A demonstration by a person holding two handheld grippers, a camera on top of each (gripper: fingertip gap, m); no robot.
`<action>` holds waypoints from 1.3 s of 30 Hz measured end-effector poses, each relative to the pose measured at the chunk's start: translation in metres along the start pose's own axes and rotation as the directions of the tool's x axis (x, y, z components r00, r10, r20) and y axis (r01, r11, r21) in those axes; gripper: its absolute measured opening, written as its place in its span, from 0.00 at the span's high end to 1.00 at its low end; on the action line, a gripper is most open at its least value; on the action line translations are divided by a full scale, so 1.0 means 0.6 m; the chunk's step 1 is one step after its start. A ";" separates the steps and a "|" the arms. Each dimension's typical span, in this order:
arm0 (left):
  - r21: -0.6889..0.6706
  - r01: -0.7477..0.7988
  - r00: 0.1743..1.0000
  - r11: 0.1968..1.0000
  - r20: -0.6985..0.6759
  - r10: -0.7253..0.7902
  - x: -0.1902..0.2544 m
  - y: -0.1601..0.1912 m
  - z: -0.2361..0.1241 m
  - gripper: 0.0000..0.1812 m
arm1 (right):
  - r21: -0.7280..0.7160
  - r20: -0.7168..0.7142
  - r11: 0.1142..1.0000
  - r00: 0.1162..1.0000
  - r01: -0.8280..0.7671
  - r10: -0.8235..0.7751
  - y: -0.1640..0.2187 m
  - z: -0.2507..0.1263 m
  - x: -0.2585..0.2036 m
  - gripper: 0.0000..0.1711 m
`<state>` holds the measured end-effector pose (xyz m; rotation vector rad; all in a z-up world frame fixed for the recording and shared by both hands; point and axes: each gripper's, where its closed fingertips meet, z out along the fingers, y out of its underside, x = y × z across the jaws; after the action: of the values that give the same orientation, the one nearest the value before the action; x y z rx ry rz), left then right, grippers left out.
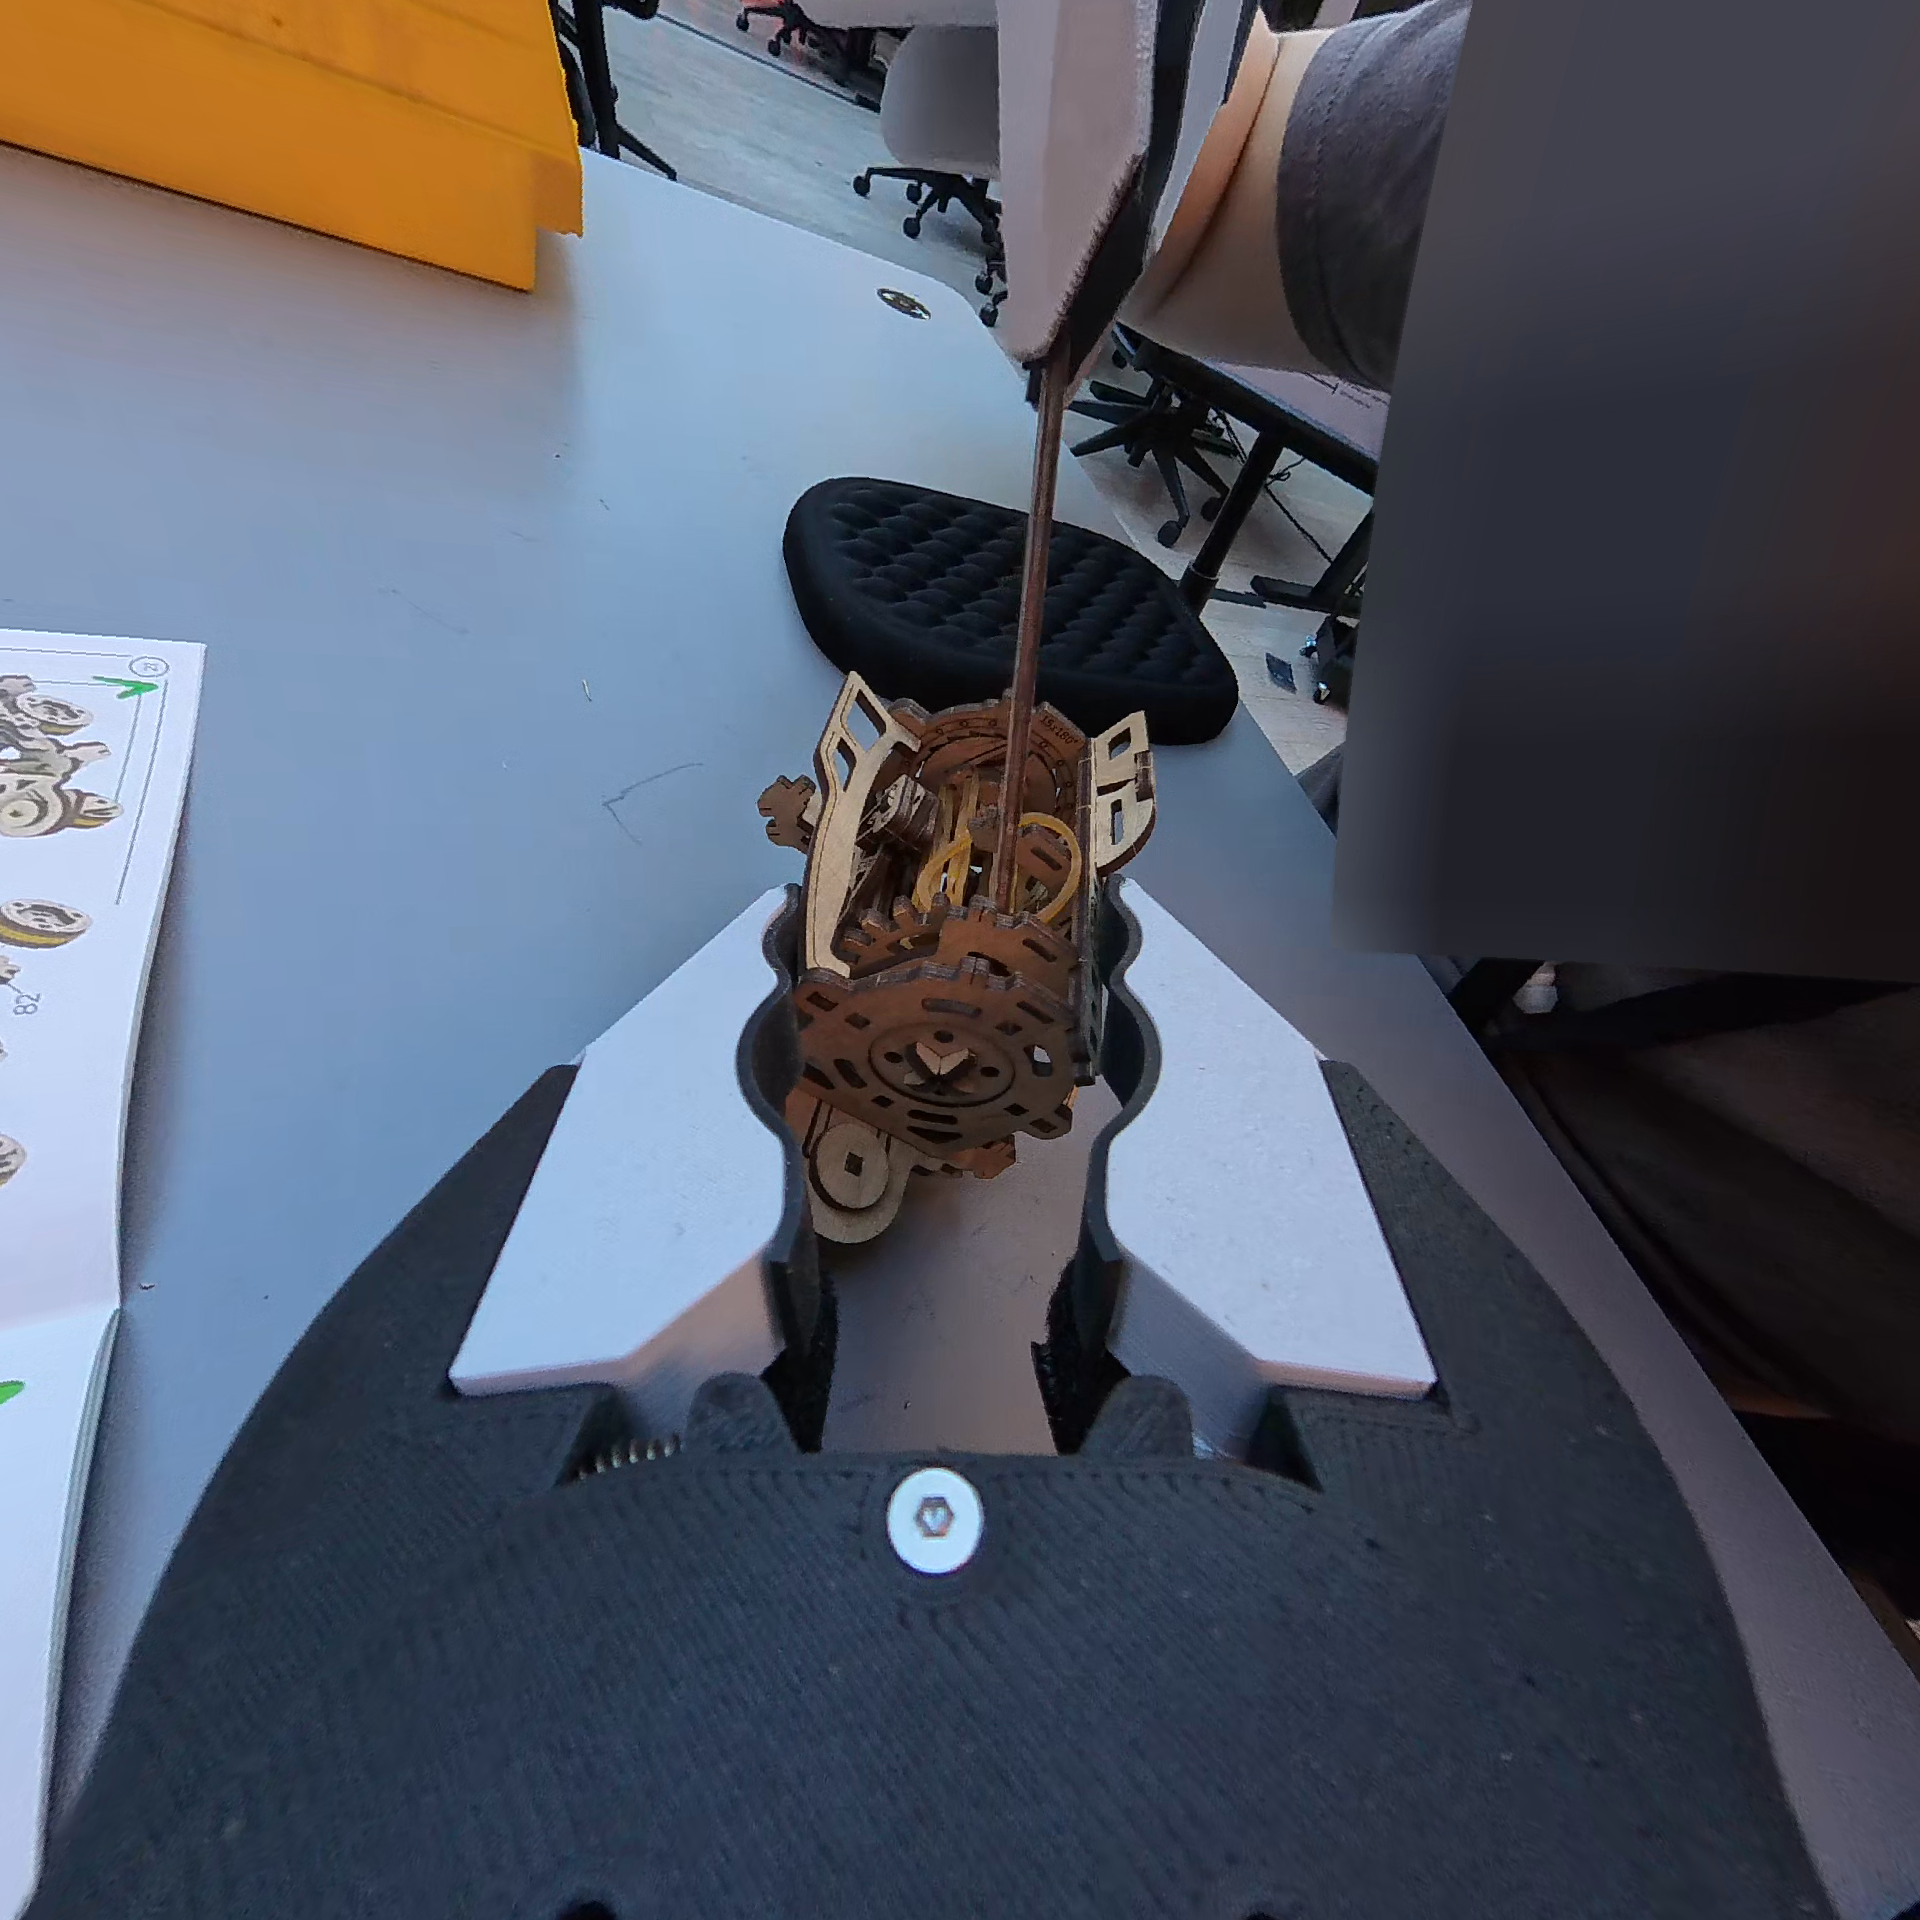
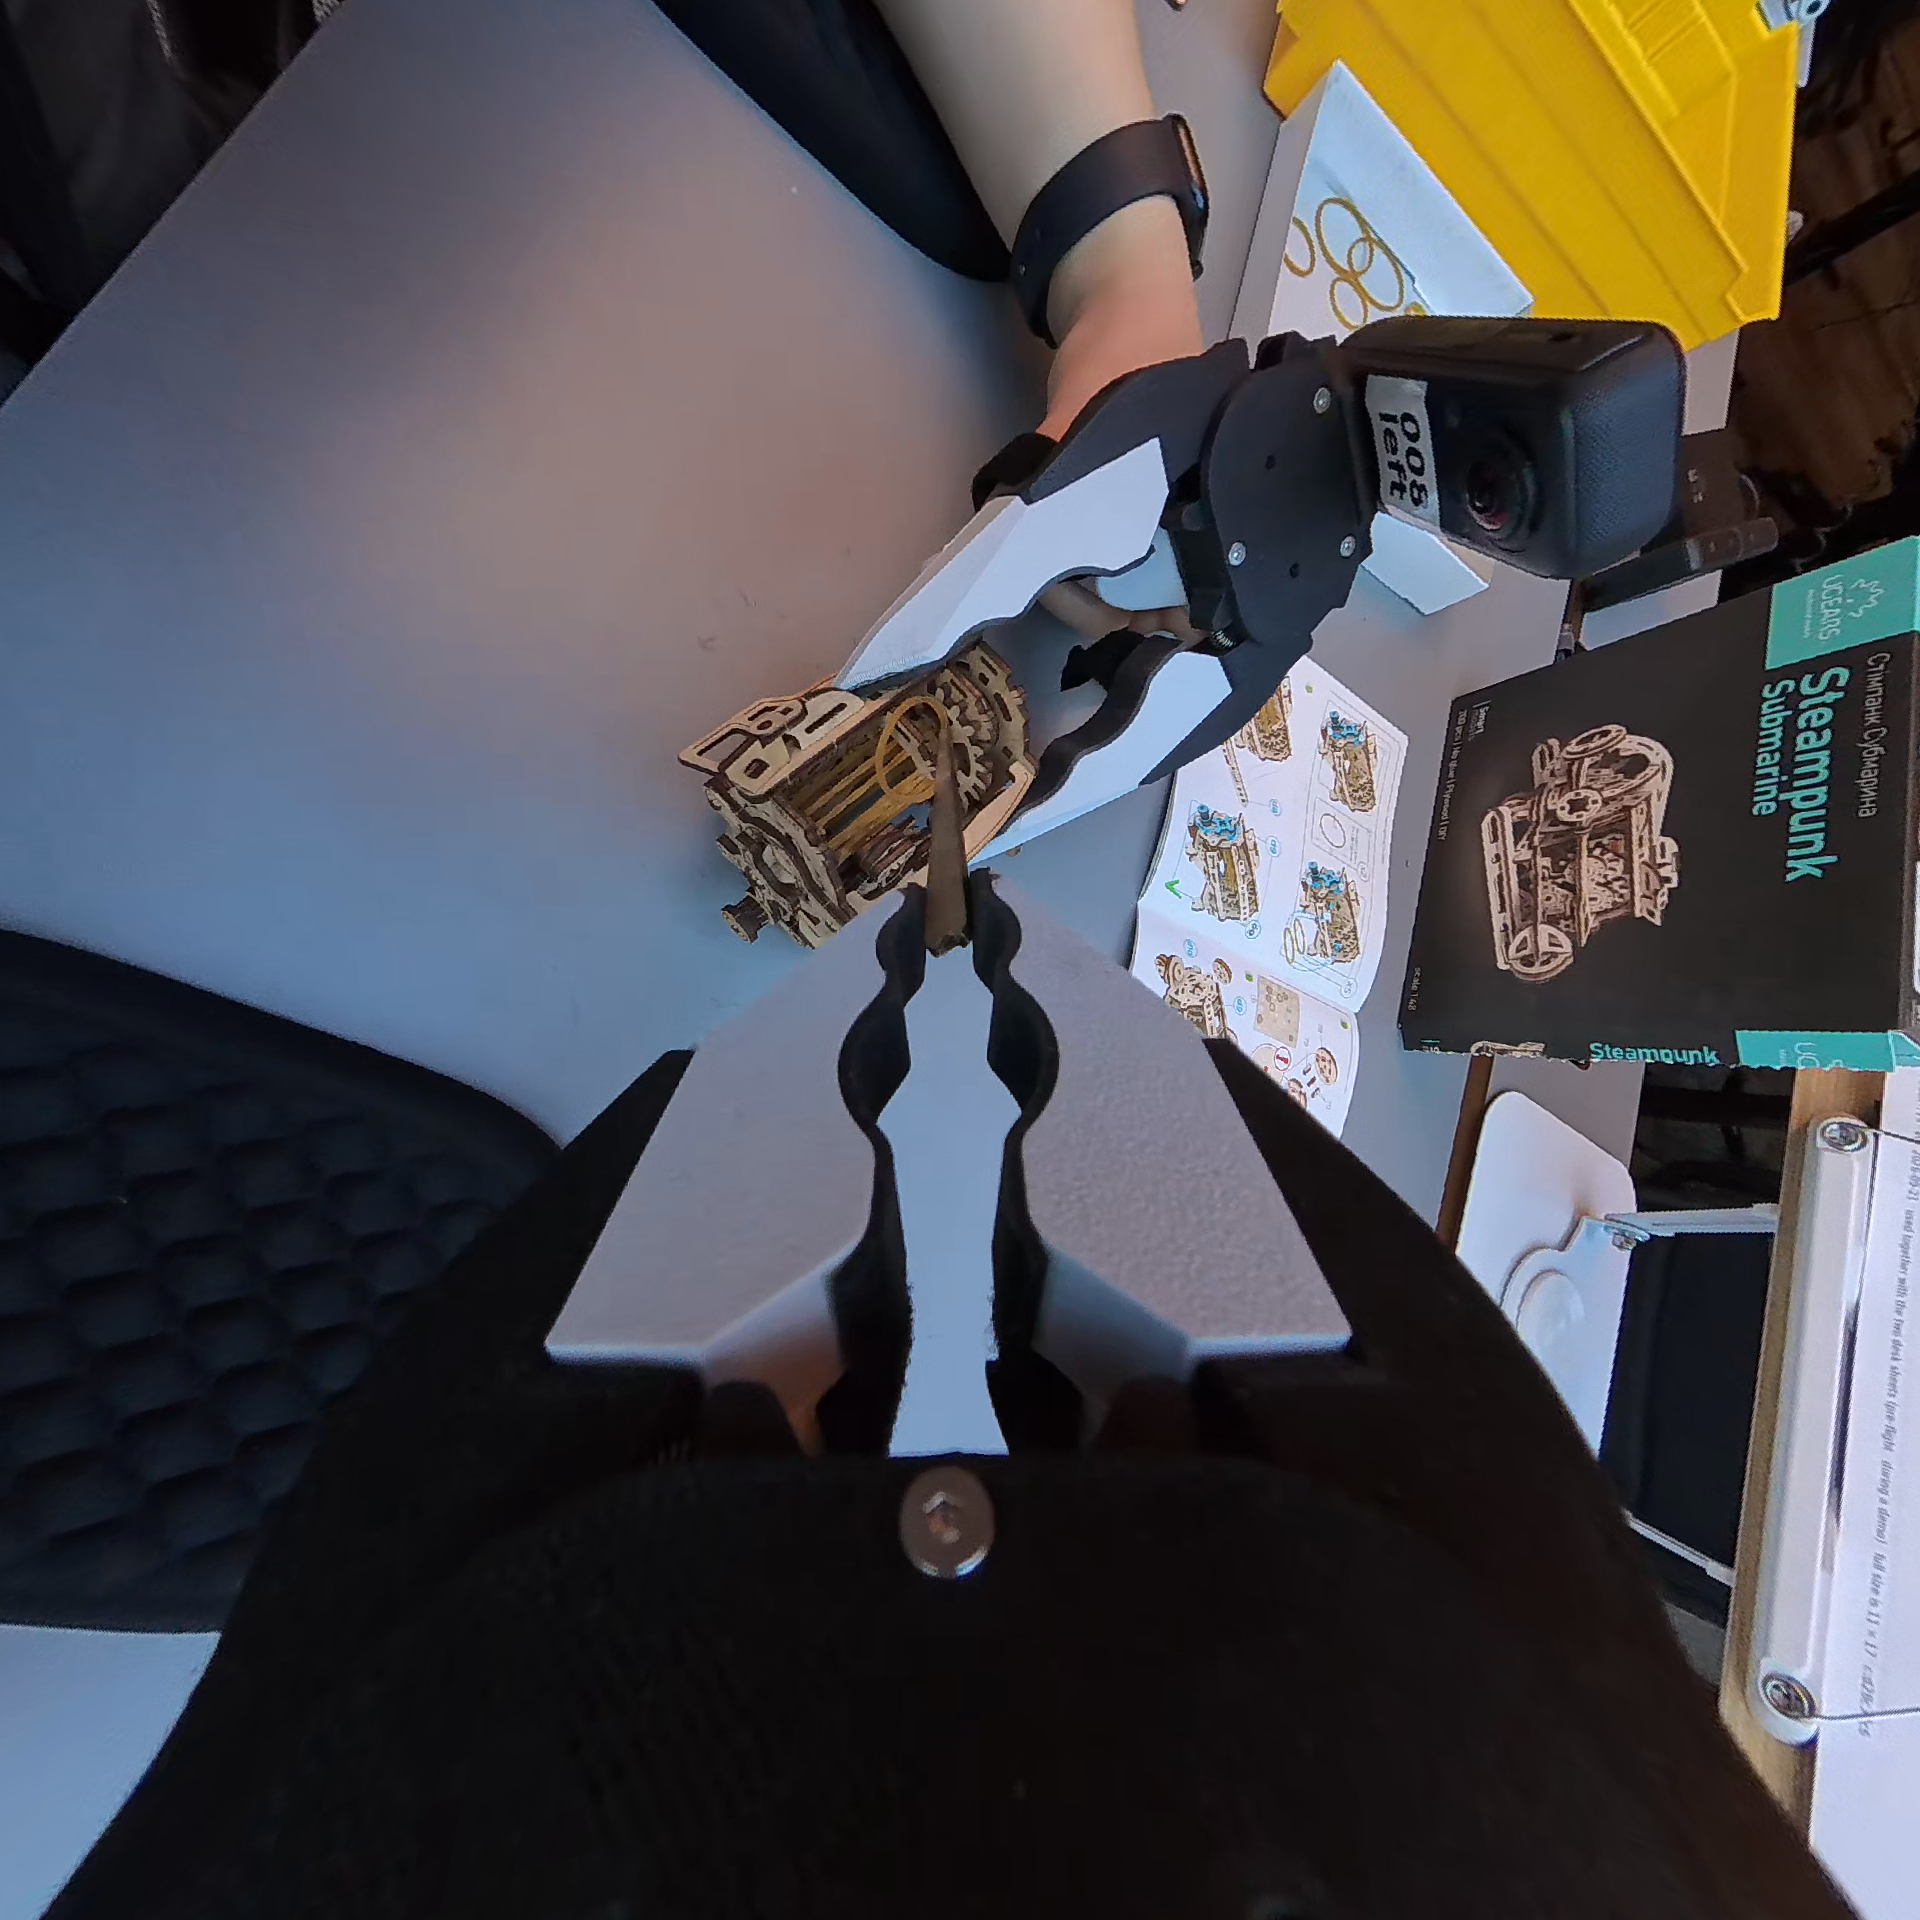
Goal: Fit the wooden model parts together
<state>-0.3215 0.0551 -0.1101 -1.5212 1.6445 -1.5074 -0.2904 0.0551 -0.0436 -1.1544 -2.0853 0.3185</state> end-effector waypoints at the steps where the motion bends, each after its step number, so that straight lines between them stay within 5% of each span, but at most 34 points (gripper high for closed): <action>1: 0.000 0.000 1.000 1.000 0.000 0.000 0.000 0.000 0.000 0.70 | 0.001 0.000 1.000 1.000 0.000 0.000 0.000 0.000 0.000 0.96; 39: 0.000 -0.004 1.000 1.000 0.001 0.004 0.000 0.000 0.000 0.70 | -0.022 0.001 0.999 1.000 0.027 -0.027 -0.007 0.007 0.001 0.95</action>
<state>-0.3217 0.0551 -0.1098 -1.5181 1.6460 -1.5038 -0.2963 0.0538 -0.0438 -1.1382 -2.1081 0.2832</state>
